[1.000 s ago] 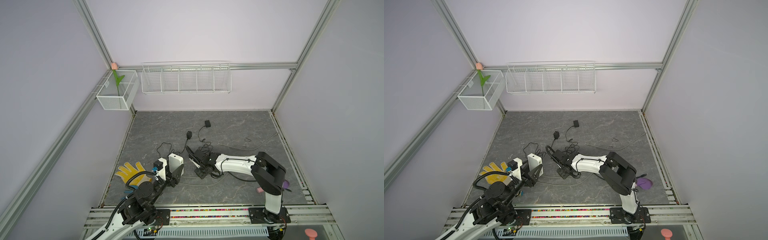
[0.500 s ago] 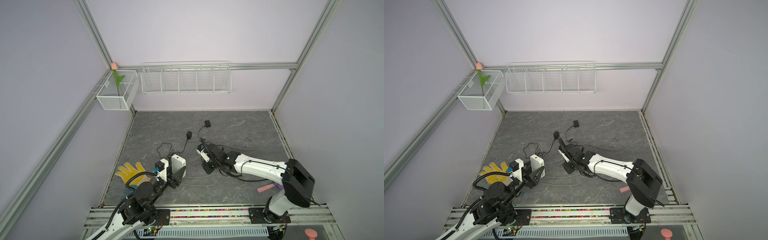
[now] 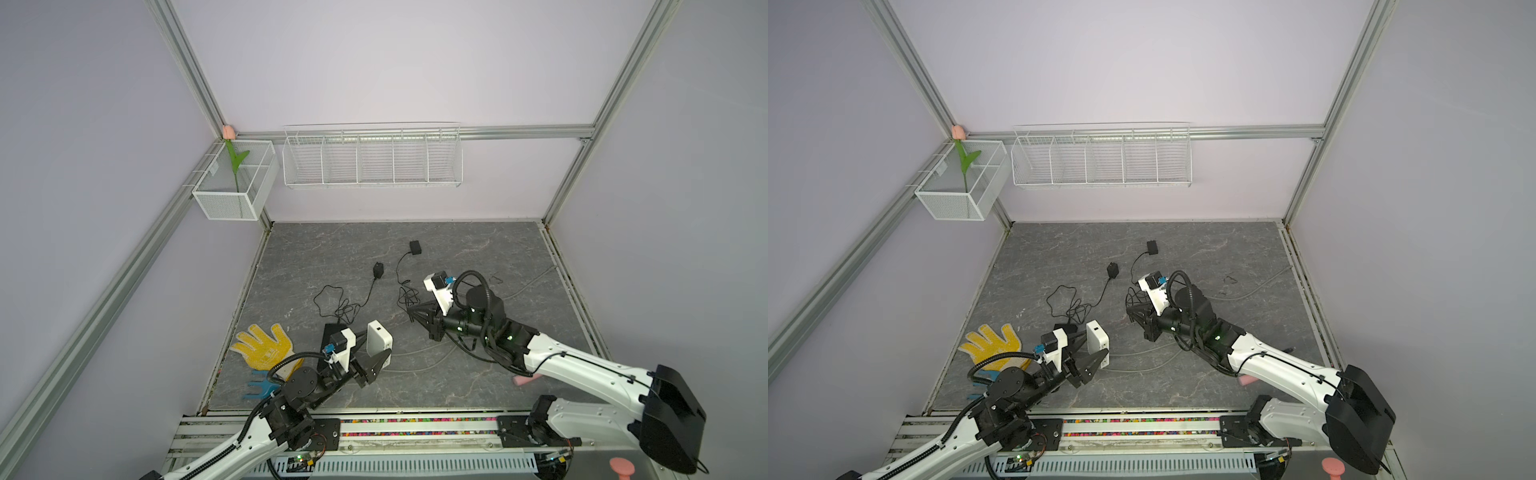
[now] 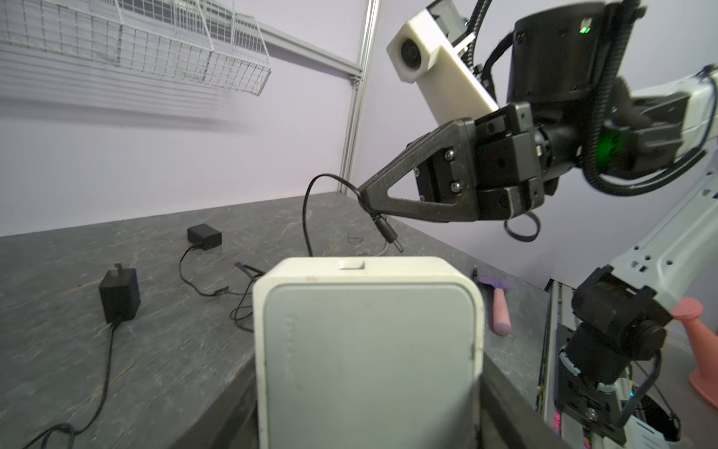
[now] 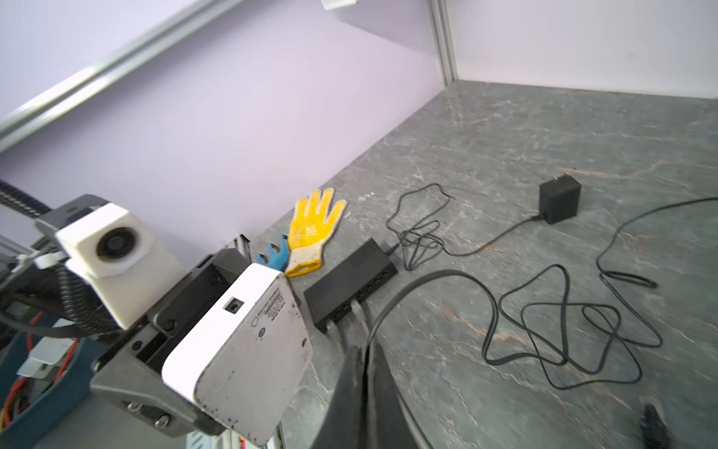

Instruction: Insert the plug into the switch port

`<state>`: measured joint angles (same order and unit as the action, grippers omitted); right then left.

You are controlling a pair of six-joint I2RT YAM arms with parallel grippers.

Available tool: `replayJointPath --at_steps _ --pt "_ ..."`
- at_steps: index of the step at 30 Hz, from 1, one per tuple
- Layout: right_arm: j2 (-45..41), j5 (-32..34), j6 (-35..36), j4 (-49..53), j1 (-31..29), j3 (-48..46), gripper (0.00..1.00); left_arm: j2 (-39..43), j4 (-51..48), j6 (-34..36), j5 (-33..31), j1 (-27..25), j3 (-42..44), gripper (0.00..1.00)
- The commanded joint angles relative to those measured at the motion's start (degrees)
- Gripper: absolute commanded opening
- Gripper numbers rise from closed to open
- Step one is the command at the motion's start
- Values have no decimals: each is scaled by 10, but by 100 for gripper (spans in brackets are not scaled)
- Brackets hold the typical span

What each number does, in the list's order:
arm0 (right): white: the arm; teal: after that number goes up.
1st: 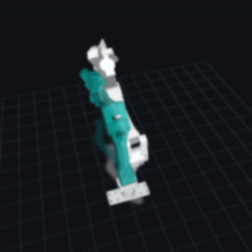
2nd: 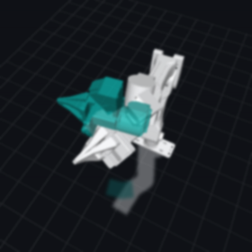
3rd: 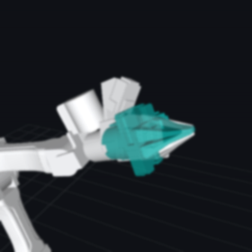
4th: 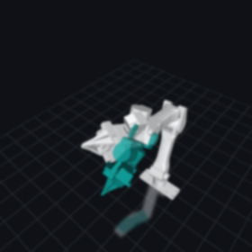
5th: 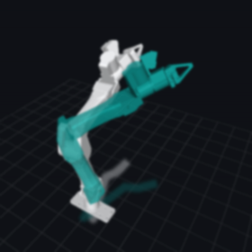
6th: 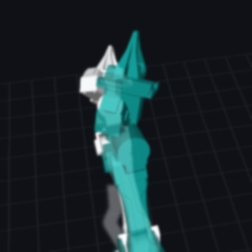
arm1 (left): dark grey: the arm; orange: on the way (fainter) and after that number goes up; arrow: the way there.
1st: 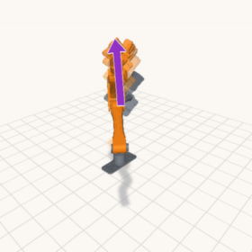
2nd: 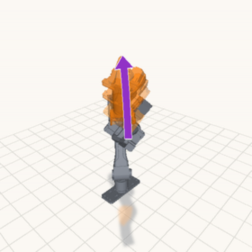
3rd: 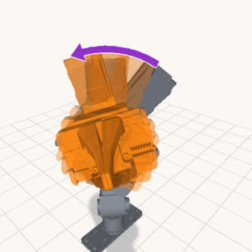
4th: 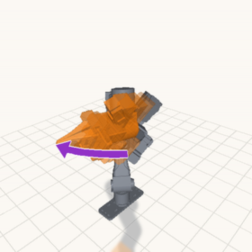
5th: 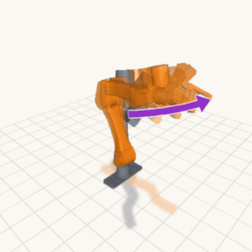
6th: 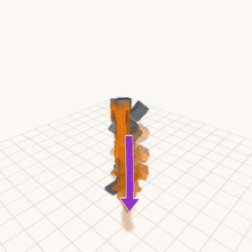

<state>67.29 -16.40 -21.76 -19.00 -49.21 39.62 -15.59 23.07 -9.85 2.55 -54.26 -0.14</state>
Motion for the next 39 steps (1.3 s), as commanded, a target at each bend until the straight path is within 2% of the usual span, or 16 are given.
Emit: replayJointPath --at_steps 1,4,12,17,28,39 --pt "-5 -45 -42 -114 4 -16 6 -33 119 3 40 2 25 0" --pt "-1 -52 -51 -141 4 -20 6 -66 111 4 59 1 8 0" --pt "-12 -72 -78 -222 3 -36 7 -138 167 12 89 1 -4 0" --pt "-6 -100 -113 -308 2 -59 6 -180 239 18 111 1 -15 0" --pt "-41 -124 -104 -325 0 -57 6 -324 384 44 170 0 -61 0" --pt "-48 -145 -97 -367 -9 -71 6 -367 417 35 202 -1 -99 0"
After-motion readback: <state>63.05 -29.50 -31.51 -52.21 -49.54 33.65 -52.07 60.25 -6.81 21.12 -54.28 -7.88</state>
